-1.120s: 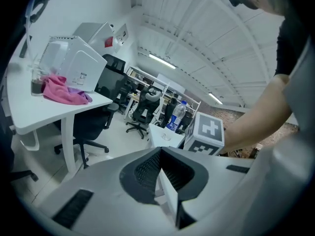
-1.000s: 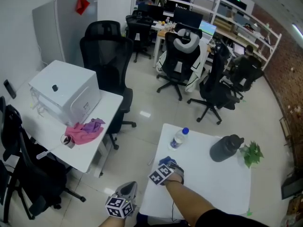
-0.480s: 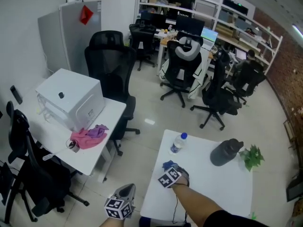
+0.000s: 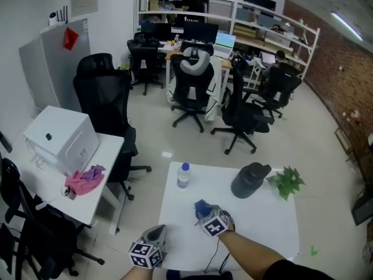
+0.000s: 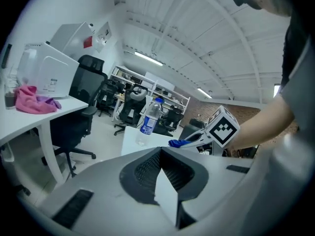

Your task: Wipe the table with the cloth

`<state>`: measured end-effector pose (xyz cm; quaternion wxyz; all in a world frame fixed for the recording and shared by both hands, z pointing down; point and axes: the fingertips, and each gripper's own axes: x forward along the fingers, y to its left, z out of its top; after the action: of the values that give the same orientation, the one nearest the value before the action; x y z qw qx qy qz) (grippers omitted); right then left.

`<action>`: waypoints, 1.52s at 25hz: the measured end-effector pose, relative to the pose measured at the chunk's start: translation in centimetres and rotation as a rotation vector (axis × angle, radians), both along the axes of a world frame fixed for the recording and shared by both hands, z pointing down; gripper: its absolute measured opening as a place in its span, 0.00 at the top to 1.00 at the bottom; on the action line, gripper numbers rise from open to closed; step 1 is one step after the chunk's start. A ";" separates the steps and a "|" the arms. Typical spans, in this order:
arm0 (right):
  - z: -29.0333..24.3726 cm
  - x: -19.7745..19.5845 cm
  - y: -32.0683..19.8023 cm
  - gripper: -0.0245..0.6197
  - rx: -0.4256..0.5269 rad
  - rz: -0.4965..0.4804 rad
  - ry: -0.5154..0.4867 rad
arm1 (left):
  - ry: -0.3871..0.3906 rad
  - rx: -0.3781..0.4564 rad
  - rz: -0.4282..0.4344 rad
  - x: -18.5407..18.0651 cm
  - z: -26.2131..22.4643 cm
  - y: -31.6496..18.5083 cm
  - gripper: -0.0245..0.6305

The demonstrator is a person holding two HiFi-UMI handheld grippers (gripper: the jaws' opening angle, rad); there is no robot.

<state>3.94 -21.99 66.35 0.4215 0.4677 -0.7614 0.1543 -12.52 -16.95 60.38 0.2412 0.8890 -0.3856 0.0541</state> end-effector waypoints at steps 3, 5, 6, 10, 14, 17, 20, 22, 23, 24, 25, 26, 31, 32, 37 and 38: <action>-0.7 4.9 2.3 0.85 0.005 0.027 -0.020 | 0.003 0.003 0.038 4.5 -0.5 0.7 0.96; -1.1 6.6 3.5 0.85 -0.001 0.030 -0.037 | 0.014 -0.001 0.057 7.1 -0.7 1.3 0.96; -1.0 6.7 4.0 0.85 -0.005 0.028 -0.049 | 0.022 -0.008 0.059 8.0 -0.7 1.6 0.96; -0.6 3.4 3.1 0.85 -0.011 0.011 -0.089 | 0.035 -0.040 0.009 7.8 0.1 1.9 0.96; 0.7 -3.1 1.3 0.85 -0.051 -0.035 -0.090 | 0.013 -0.045 -0.057 3.4 1.0 1.6 0.96; 2.4 -7.1 0.4 0.85 -0.099 -0.042 -0.025 | 0.003 -0.048 -0.106 -1.2 1.5 1.2 0.96; 4.2 -10.0 -0.7 0.85 -0.132 -0.039 0.050 | -0.004 -0.044 -0.144 -5.5 2.0 0.5 0.96; 5.3 -11.7 -1.3 0.85 -0.158 -0.032 0.085 | -0.003 -0.047 -0.164 -8.0 2.4 0.3 0.96; 5.9 -12.5 -1.5 0.85 -0.173 -0.025 0.098 | -0.002 -0.051 -0.173 -9.1 2.7 0.3 0.96; 6.5 -13.2 -1.6 0.85 -0.188 -0.016 0.110 | -0.001 -0.054 -0.181 -10.2 2.9 0.3 0.96; 7.1 -13.8 -1.7 0.85 -0.203 -0.006 0.126 | 0.000 -0.057 -0.189 -11.1 3.2 0.3 0.96; 7.7 -14.1 -1.8 0.85 -0.214 0.006 0.145 | 0.001 -0.061 -0.196 -11.9 3.5 0.3 0.96; 9.0 -14.5 -4.9 0.85 -0.182 0.071 0.213 | 0.012 -0.088 -0.227 -15.0 5.1 -0.1 0.96; 9.1 -14.3 -5.8 0.85 -0.177 0.084 0.212 | 0.015 -0.093 -0.229 -15.4 5.4 -0.3 0.96; 9.1 -12.5 -8.6 0.85 -0.171 0.151 0.216 | 0.027 -0.099 -0.211 -15.5 6.1 -0.5 0.96; 9.1 -12.4 -8.9 0.85 -0.180 0.153 0.215 | 0.029 -0.101 -0.206 -15.6 6.1 -0.5 0.96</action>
<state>-8.46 -30.86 75.45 0.5276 0.4986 -0.6574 0.2025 -28.10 -17.42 66.50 0.2956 0.8320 -0.4681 0.0354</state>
